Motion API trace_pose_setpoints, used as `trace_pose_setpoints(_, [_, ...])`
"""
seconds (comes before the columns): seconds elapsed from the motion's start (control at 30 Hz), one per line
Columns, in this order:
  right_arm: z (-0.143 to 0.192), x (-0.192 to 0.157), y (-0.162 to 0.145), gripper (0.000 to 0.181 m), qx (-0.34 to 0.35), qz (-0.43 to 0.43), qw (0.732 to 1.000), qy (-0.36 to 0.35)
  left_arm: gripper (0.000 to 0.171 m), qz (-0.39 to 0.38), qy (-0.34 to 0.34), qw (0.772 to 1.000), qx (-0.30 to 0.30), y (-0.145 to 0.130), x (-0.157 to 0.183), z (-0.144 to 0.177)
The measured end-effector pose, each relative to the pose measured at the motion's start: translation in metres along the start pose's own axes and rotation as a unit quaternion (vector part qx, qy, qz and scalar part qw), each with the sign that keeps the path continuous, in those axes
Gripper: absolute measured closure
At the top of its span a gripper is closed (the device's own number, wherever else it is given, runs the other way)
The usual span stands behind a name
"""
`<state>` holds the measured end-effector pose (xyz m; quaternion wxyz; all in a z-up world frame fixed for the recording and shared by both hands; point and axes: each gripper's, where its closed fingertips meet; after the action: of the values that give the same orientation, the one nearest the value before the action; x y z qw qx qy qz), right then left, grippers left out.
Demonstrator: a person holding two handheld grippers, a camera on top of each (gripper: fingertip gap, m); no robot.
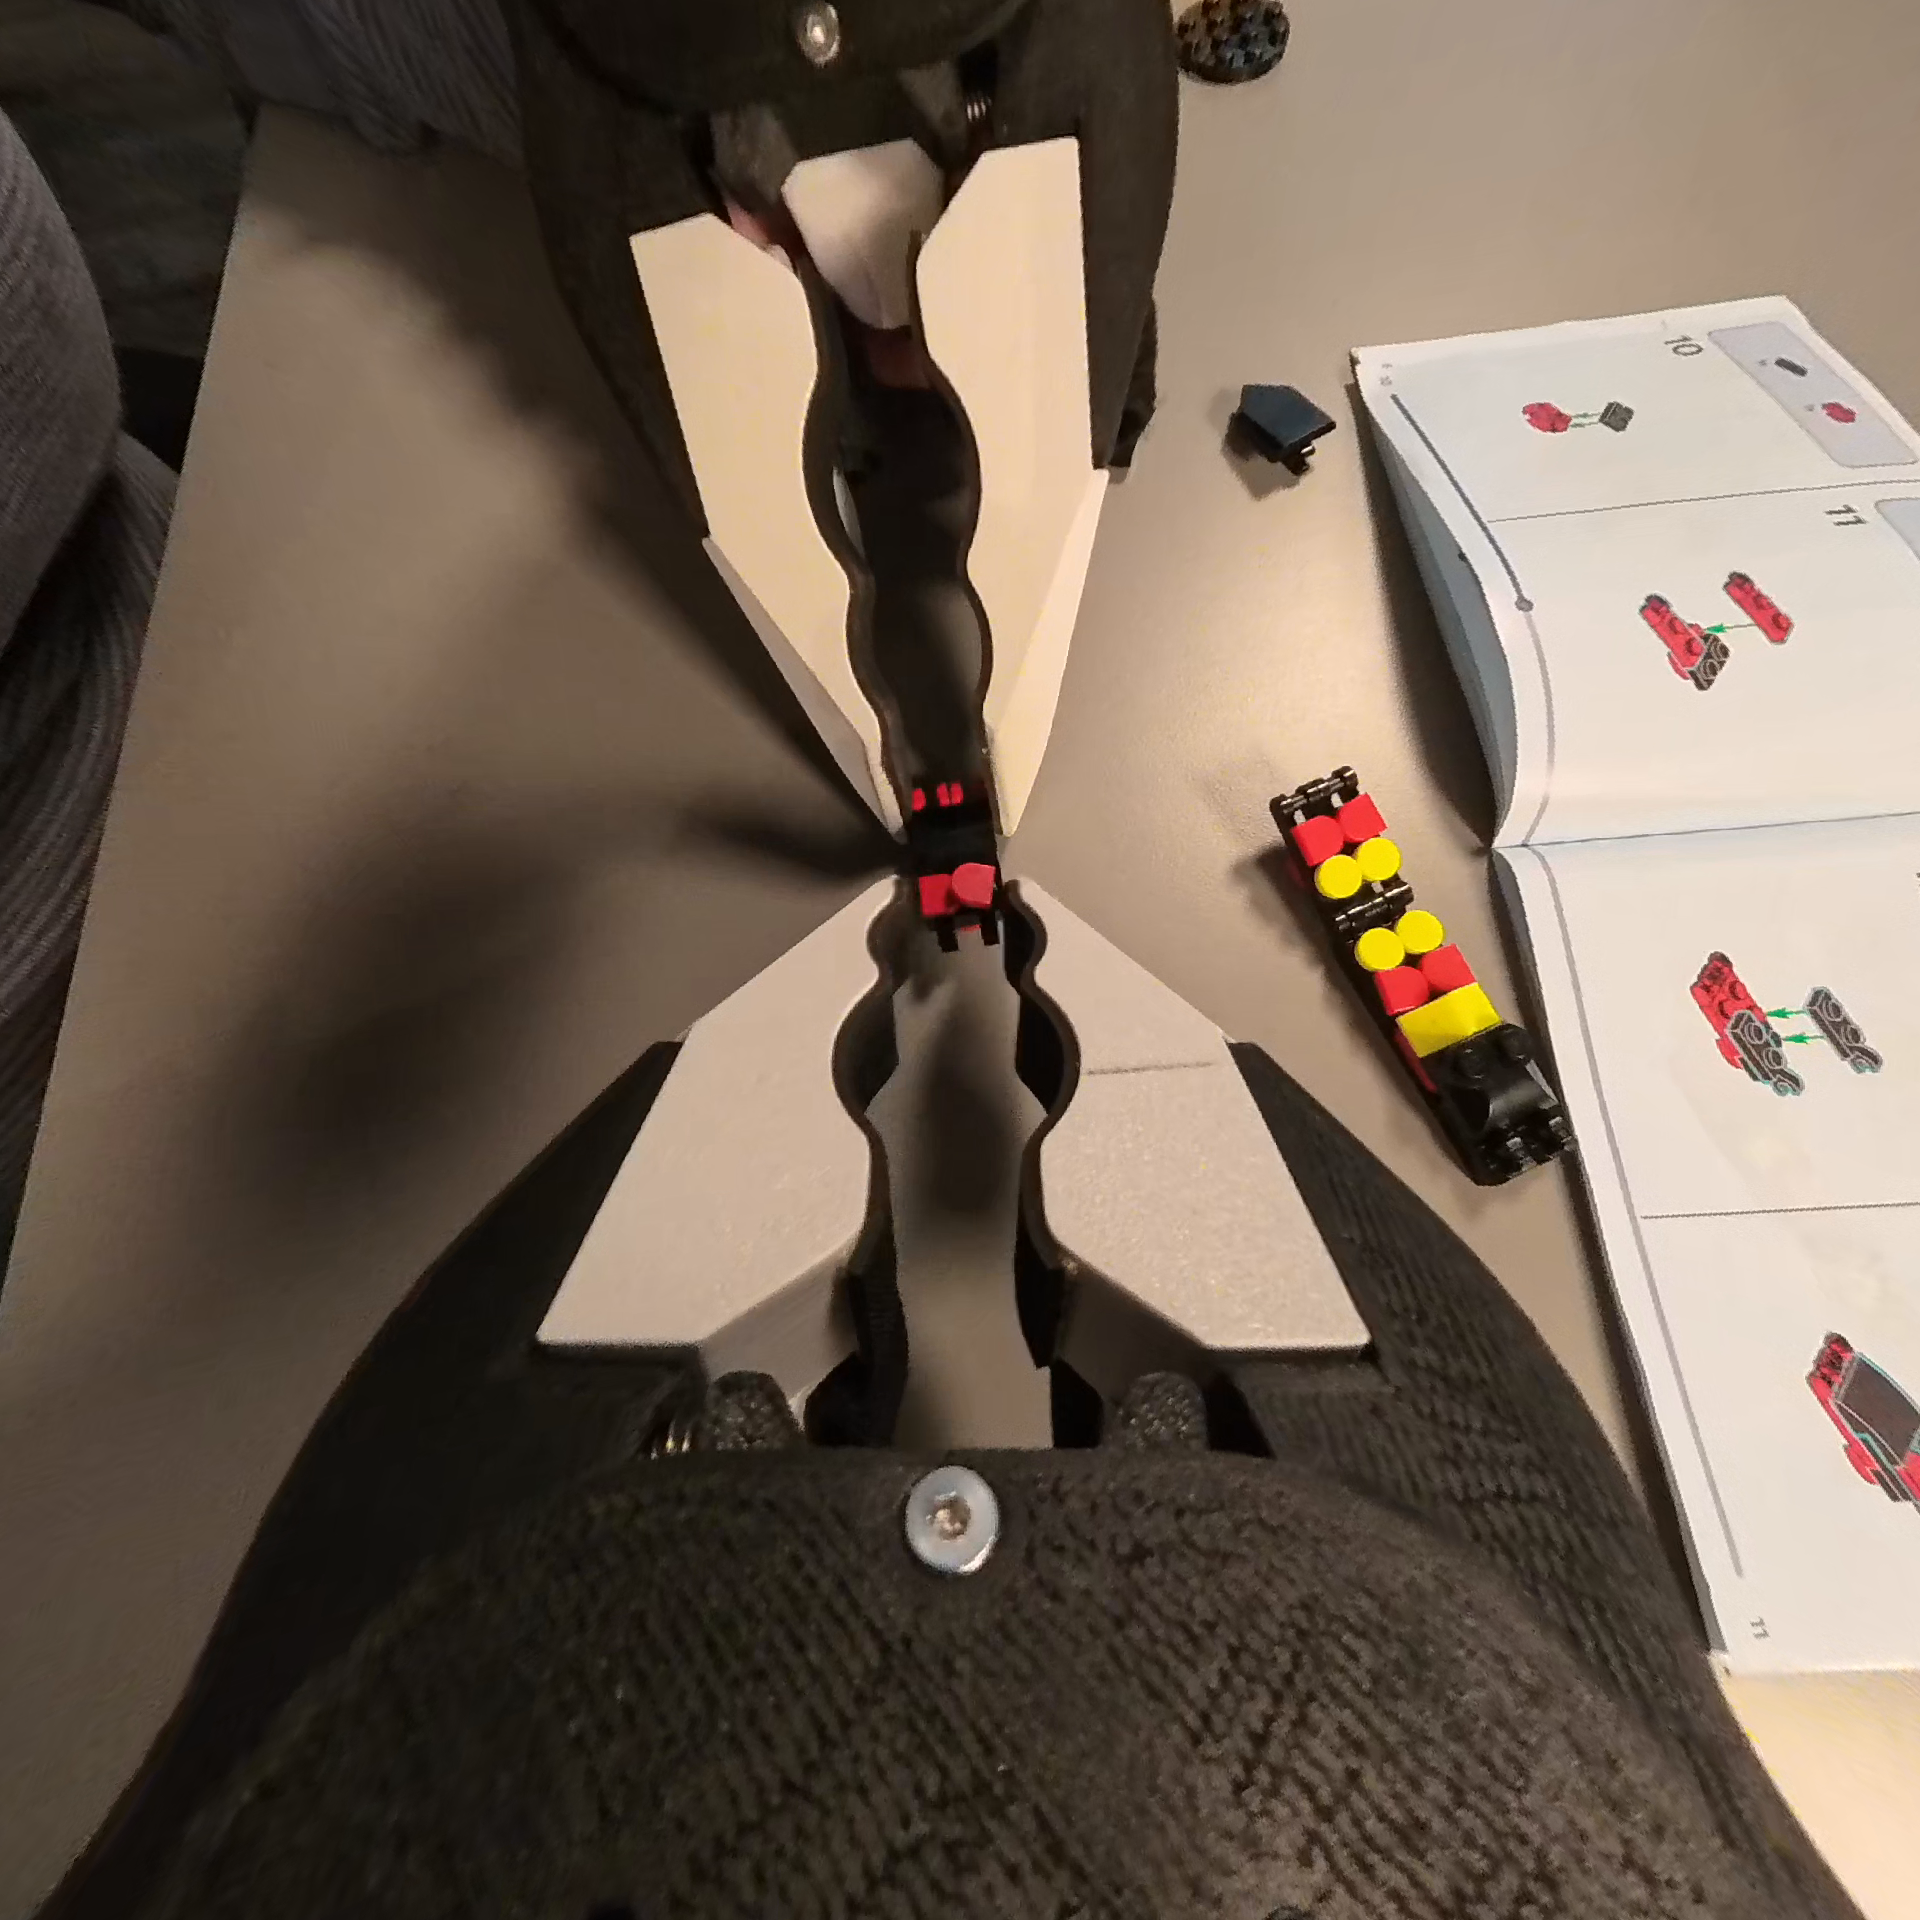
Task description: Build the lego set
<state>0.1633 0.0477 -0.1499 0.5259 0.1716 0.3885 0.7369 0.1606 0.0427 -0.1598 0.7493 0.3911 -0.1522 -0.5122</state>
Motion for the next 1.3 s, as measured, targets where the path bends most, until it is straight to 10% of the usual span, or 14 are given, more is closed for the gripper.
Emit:
trace_pose_setpoints(0.27, [0.005, 0.001, 0.009, 0.143, 0.032, 0.084, 0.99, -0.109, 0.156, 0.001, -0.001, 1.0, 0.0, 0.0, 0.0, 0.0])
trace_pose_setpoints(0.43, [0.009, 0.003, 0.016, 0.135, 0.026, 0.267, 0.924, -0.271, 0.155, 0.027, -0.012, 1.0, 0.0, 0.0, -0.002, 0.0])
trace_pose_setpoints(0.83, [0.005, 0.018, 0.013, 0.144, -0.05, 0.403, 0.825, -0.393, 0.156, 0.081, -0.007, 0.995, 0.055, 0.01, -0.013, 0.011])
trace_pose_setpoints(1.3, [0.003, 0.018, 0.012, 0.159, -0.047, 0.409, 0.824, -0.39, 0.156, 0.078, -0.024, 0.996, 0.046, 0.008, -0.008, 0.008])
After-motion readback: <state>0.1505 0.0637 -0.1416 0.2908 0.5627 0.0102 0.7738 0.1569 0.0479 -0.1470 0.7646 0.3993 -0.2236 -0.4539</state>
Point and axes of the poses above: each gripper's, where its closed fingertips meet, z back along the fingers, y out of its top, x = y × z across the jaws, and after that the axes turned 7 degrees about -z, right-handed
